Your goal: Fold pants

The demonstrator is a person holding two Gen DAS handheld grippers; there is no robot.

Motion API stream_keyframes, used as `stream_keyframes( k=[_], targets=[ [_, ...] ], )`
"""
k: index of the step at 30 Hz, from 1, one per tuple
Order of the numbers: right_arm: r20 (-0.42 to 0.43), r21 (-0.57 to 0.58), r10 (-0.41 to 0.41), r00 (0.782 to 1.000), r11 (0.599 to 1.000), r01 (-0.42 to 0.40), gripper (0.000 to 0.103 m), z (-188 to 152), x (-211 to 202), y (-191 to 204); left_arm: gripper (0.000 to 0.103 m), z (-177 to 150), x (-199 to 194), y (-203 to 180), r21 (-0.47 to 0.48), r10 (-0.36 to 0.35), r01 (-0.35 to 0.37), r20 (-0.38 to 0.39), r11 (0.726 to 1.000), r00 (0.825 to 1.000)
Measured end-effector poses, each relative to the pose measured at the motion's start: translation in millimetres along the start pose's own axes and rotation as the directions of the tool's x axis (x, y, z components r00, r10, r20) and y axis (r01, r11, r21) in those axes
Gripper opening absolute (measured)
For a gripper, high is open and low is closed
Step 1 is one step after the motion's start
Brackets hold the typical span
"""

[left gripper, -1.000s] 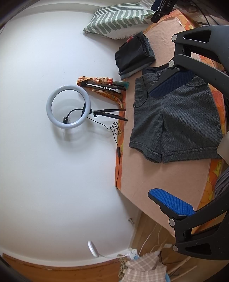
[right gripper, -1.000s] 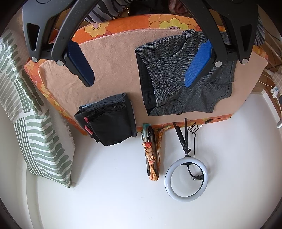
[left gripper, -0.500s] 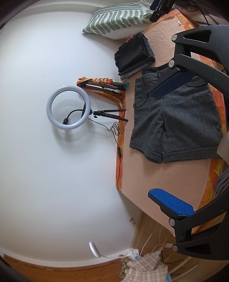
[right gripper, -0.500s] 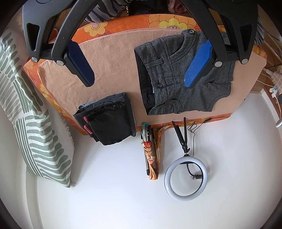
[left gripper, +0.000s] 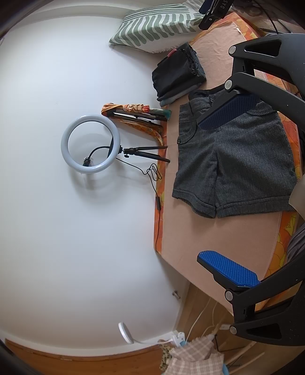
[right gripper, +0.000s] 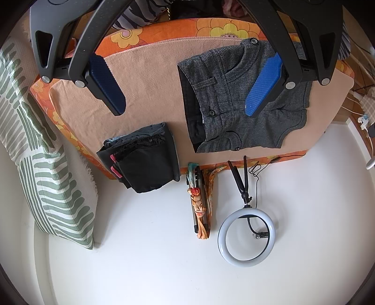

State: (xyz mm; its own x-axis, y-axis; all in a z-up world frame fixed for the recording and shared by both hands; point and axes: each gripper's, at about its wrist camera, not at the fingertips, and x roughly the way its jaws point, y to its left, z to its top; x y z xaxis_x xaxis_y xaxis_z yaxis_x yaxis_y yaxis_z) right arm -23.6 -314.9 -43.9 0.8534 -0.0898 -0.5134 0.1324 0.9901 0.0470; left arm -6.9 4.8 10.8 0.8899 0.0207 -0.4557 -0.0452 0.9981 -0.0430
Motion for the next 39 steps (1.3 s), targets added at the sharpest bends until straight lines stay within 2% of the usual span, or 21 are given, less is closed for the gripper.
stream_keyframes(
  k=[28, 39],
  targets=[
    [-0.005, 0.004, 0.004, 1.0, 1.0, -0.004, 0.103, -2, 3, 3, 0.102, -1, 4, -2, 0.015, -0.005, 0.005, -0.014, 1.0, 1.0],
    [-0.018, 0.023, 0.014, 1.0, 1.0, -0.013, 0.103, -8, 13, 0, 0.102, -1, 16, 1, 0.049, -0.005, 0.007, -0.042, 0.999, 0.999]
  ],
)
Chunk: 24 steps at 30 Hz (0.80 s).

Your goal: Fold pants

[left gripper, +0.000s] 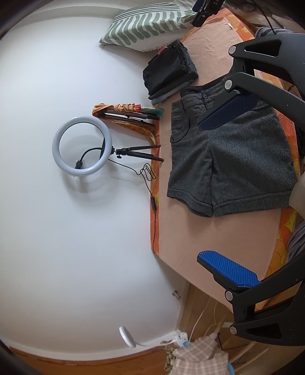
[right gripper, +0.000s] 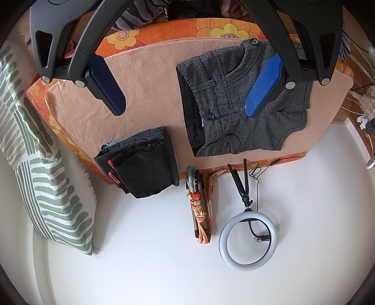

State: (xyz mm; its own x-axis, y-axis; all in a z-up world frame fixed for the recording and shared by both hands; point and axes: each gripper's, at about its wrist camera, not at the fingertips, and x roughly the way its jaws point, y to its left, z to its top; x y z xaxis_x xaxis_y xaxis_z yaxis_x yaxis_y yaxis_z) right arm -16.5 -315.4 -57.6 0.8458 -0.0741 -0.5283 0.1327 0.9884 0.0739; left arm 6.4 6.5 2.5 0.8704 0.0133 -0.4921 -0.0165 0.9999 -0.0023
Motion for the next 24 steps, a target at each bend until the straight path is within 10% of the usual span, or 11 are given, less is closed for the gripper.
stream_keyframes(
  k=[10, 16, 24],
  targets=[
    [0.015, -0.043, 0.027, 1.0, 0.999, -0.026, 0.103, -1, 7, -9, 0.102, -15, 24, 15, 0.113, -0.006, 0.017, -0.098, 0.993, 0.995],
    [-0.035, -0.009, 0.18, 0.983, 0.984, -0.18, 0.103, -2, 23, -24, 0.102, -28, 32, 14, 0.238, -0.054, 0.091, -0.159, 0.967, 0.986],
    [-0.205, -0.3, 0.213, 0.955, 0.915, -0.269, 0.103, -14, 53, 5, 0.102, -55, 50, -6, 0.408, -0.104, 0.21, -0.267, 0.889, 0.958]
  ],
)
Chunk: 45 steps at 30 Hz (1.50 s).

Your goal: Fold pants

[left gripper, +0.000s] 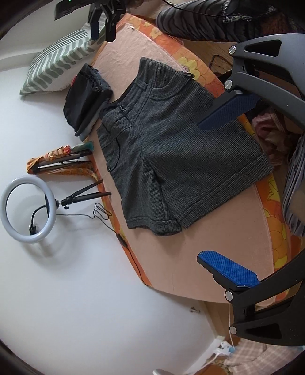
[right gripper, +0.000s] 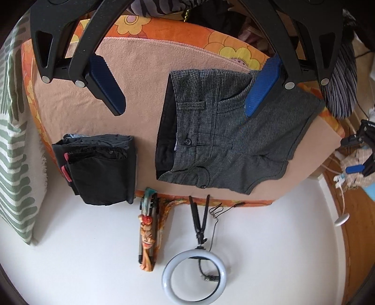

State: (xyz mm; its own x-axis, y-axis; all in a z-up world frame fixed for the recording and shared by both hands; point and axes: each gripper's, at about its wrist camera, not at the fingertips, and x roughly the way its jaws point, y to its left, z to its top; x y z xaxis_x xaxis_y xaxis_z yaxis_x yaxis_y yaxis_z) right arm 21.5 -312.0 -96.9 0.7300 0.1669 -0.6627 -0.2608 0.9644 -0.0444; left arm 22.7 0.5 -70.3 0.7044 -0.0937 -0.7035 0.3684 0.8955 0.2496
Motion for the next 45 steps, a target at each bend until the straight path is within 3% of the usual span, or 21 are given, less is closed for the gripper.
stream_keyframes(
  k=[4, 8, 13, 19, 23, 26, 28, 30, 33, 41, 45],
  targets=[
    [-0.07, -0.192, -0.009, 0.998, 0.981, -0.005, 0.099, -5, 21, 24, 0.102, -7, 24, -11, 0.058, -0.04, 0.045, -0.078, 0.997, 0.996],
    [-0.14, -0.308, 0.014, 0.99, 0.95, -0.056, 0.092, -12, 39, 39, 0.102, -17, 38, -23, 0.106, -0.107, 0.122, -0.137, 0.987, 0.985],
    [-0.219, -0.487, 0.011, 0.976, 0.866, -0.119, 0.086, -32, 65, 64, 0.099, -29, 49, -42, 0.195, -0.131, 0.166, -0.178, 0.967, 0.975],
    [-0.294, -0.581, 0.056, 0.954, 0.782, -0.225, 0.086, -48, 86, 86, 0.099, -35, 58, -50, 0.226, -0.17, 0.204, -0.163, 0.952, 0.972],
    [-0.301, -0.646, 0.001, 0.954, 0.736, -0.205, 0.086, -54, 99, 96, 0.099, -36, 67, -50, 0.208, -0.202, 0.239, -0.184, 0.948, 0.962],
    [-0.322, -0.672, -0.033, 0.946, 0.712, -0.204, 0.071, -57, 107, 100, 0.099, -37, 70, -52, 0.219, -0.215, 0.255, -0.191, 0.942, 0.958],
    [-0.346, -0.674, -0.059, 0.937, 0.71, -0.204, 0.044, -57, 114, 101, 0.099, -38, 71, -54, 0.228, -0.228, 0.269, -0.193, 0.936, 0.954],
    [-0.387, -0.644, -0.043, 0.921, 0.727, -0.237, 0.025, -53, 119, 98, 0.099, -40, 74, -57, 0.244, -0.224, 0.271, -0.202, 0.931, 0.953],
    [-0.387, -0.621, -0.017, 0.922, 0.744, -0.247, 0.011, -44, 117, 95, 0.099, -43, 80, -60, 0.26, -0.225, 0.283, -0.232, 0.923, 0.946],
    [-0.329, -0.608, -0.007, 0.944, 0.767, -0.206, 0.007, -18, 111, 90, 0.099, -52, 93, -60, 0.238, -0.256, 0.333, -0.301, 0.912, 0.919],
    [-0.316, -0.589, 0.002, 0.949, 0.783, -0.198, 0.006, -8, 111, 87, 0.099, -50, 93, -54, 0.229, -0.218, 0.287, -0.284, 0.93, 0.934]
  ],
)
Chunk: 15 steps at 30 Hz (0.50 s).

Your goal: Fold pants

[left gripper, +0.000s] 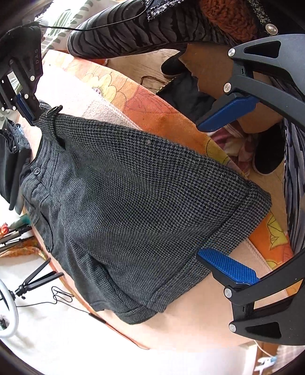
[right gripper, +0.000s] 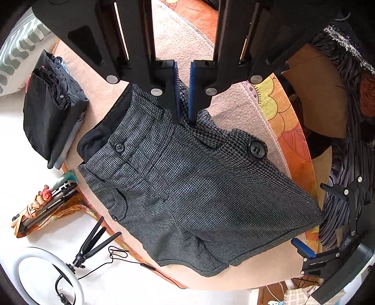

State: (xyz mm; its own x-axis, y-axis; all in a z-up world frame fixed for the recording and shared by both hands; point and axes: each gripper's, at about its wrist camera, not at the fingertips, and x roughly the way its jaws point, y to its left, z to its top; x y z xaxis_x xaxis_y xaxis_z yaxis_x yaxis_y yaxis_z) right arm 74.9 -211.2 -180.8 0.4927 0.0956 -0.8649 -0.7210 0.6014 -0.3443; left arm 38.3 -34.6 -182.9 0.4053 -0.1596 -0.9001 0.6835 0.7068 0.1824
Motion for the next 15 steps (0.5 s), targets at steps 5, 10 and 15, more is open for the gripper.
stream_keyframes(
  k=[5, 10, 15],
  targets=[
    [0.01, 0.008, 0.002, 1.0, 1.0, -0.002, 0.006, 0, -2, -1, 0.099, 3, 4, 15, -0.059, 0.056, -0.057, -0.011, 0.997, 0.998],
    [0.028, 0.028, 0.002, 1.0, 1.0, -0.003, 0.006, -2, -6, -2, 0.099, 8, 16, 20, -0.048, 0.064, -0.067, -0.067, 0.997, 0.996],
    [0.051, 0.045, -0.009, 0.999, 0.999, 0.007, 0.006, -2, -11, -5, 0.069, 11, 21, 26, -0.072, 0.031, -0.037, -0.083, 0.997, 0.996]
  ],
)
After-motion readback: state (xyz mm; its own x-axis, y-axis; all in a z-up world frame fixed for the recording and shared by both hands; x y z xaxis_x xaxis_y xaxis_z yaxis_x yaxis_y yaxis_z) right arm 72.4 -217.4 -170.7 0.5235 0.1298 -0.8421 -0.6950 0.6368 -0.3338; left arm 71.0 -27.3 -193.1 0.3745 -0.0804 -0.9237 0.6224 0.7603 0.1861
